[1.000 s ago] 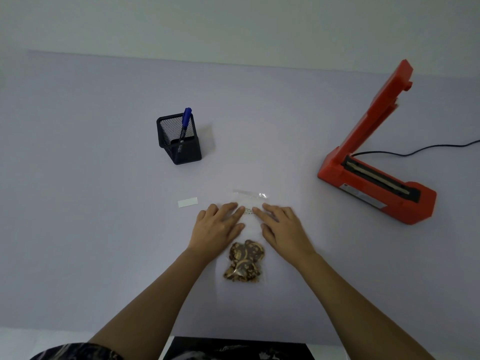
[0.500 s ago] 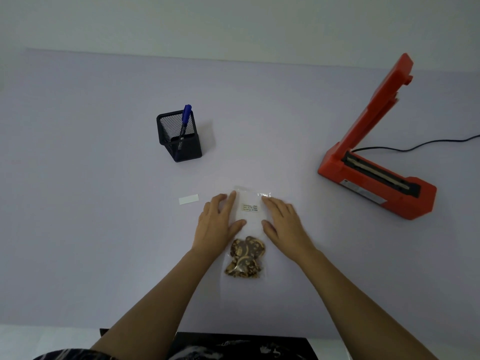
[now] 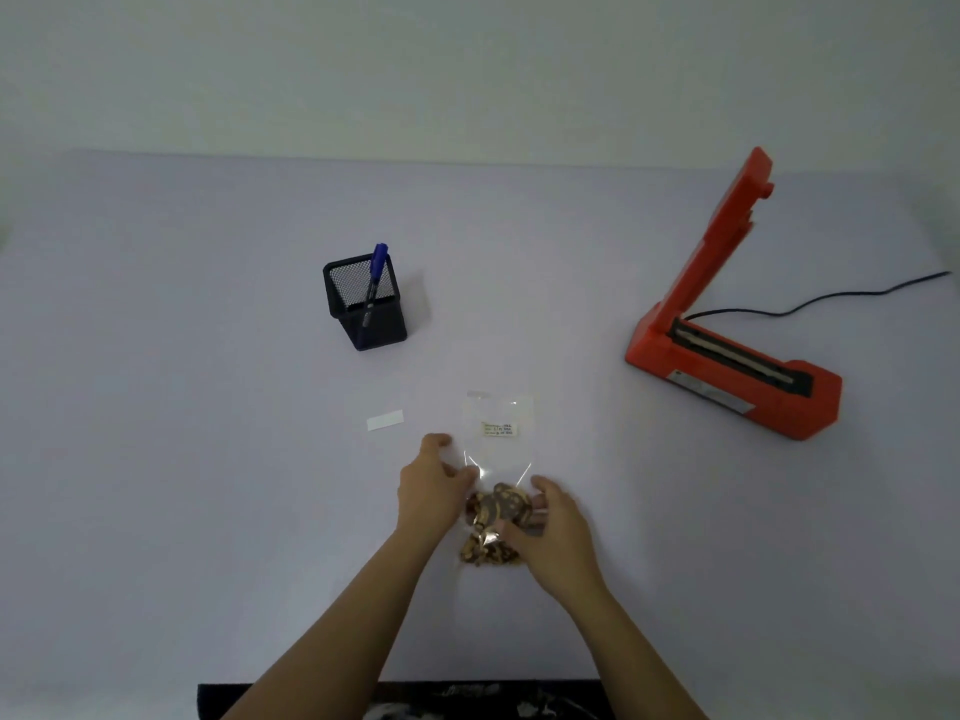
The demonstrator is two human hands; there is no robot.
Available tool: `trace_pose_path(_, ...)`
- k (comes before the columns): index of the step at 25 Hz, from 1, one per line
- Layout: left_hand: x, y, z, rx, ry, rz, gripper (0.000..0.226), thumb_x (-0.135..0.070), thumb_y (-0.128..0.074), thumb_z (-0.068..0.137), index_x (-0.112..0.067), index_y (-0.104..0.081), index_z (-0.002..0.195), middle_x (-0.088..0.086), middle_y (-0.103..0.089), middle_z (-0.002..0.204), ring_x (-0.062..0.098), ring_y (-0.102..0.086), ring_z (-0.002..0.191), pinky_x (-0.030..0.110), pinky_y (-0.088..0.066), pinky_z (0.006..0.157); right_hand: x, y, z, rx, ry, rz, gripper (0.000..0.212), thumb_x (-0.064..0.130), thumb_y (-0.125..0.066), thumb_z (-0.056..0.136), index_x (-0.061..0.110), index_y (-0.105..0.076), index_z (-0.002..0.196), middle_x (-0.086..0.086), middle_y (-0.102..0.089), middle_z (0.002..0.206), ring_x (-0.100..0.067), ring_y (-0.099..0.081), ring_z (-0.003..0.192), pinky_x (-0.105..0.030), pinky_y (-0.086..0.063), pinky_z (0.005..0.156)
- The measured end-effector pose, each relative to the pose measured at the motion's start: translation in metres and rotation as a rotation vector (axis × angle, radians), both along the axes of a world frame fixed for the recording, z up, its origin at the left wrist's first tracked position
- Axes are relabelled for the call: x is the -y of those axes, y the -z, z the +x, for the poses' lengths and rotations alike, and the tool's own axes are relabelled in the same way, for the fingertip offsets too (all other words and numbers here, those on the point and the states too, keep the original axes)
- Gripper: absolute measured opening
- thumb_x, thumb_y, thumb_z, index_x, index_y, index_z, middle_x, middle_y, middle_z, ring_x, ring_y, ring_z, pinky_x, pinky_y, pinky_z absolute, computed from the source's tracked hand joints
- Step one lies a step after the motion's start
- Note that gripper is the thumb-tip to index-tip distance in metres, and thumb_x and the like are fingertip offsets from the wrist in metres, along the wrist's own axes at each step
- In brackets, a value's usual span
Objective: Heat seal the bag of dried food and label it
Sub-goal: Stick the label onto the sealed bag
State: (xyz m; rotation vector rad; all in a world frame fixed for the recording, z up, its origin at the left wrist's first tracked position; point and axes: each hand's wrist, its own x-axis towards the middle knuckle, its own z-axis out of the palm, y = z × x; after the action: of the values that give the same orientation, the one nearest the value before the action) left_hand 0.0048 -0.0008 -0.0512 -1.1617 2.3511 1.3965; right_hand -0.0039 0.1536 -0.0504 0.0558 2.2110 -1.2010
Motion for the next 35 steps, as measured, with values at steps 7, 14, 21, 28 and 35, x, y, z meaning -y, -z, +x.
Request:
trace_pose_path(7,0.021,-0.016,-0.021,-0.212,-0.038,0.18,0.01,-0.019,-0.067,0.084,-0.015,-0.066,0.093,0.003,-0.065,0.079,0.019,-0.064,0.074,0.039,-0.059,0.075,0.014,-0.025,-0.026,-0.056,0.104,-0.184,0.062,0.01,-0.075,0.074,0.022,-0.045,0.127,0.014,-0.057,0.098,-0.005,-0.061,0.087,-0.015,-0.051,0.069)
trace_pose_path(14,0.054,-0.049,-0.142,-0.389,-0.079,0.147,0.01,-0.019,-0.066,0.086,-0.014,-0.065,0.094,-0.001,-0.062,0.077,0.012,-0.058,0.071,0.031,-0.055,0.071,0.058,-0.044,-0.139,-0.183,0.207,-0.305,0.062,0.009,-0.071,0.078,0.018,-0.045,0.133,0.008,-0.058,0.103,-0.001,-0.057,0.089,-0.007,-0.049,0.063)
trace_pose_path(21,0.1,-0.038,-0.286,-0.349,-0.191,0.064,0.012,-0.022,-0.067,0.084,-0.013,-0.069,0.091,0.0,-0.068,0.081,0.02,-0.064,0.079,0.038,-0.055,0.083,0.115,-0.034,-0.276,-0.217,0.234,-0.307,0.061,0.01,-0.07,0.08,0.016,-0.042,0.135,0.002,-0.056,0.105,-0.011,-0.056,0.093,-0.009,-0.045,0.068)
trace_pose_path(28,0.117,-0.002,-0.349,-0.231,-0.23,-0.061,0.023,-0.021,-0.064,0.085,-0.006,-0.069,0.102,0.008,-0.071,0.101,0.022,-0.062,0.098,0.027,-0.047,0.083,0.142,0.001,-0.339,-0.181,0.191,-0.195,0.064,0.01,-0.07,0.08,0.012,-0.041,0.136,-0.008,-0.059,0.118,-0.012,-0.055,0.096,-0.028,-0.049,0.089)
trace_pose_path(35,0.118,0.007,-0.36,-0.196,-0.227,-0.085,0.026,-0.022,-0.062,0.086,-0.006,-0.067,0.106,0.009,-0.07,0.103,0.025,-0.061,0.101,0.029,-0.047,0.087,0.147,0.012,-0.356,-0.204,0.14,-0.124,0.065,0.013,-0.07,0.08,0.01,-0.039,0.137,-0.009,-0.056,0.125,-0.014,-0.055,0.101,-0.023,-0.045,0.089)
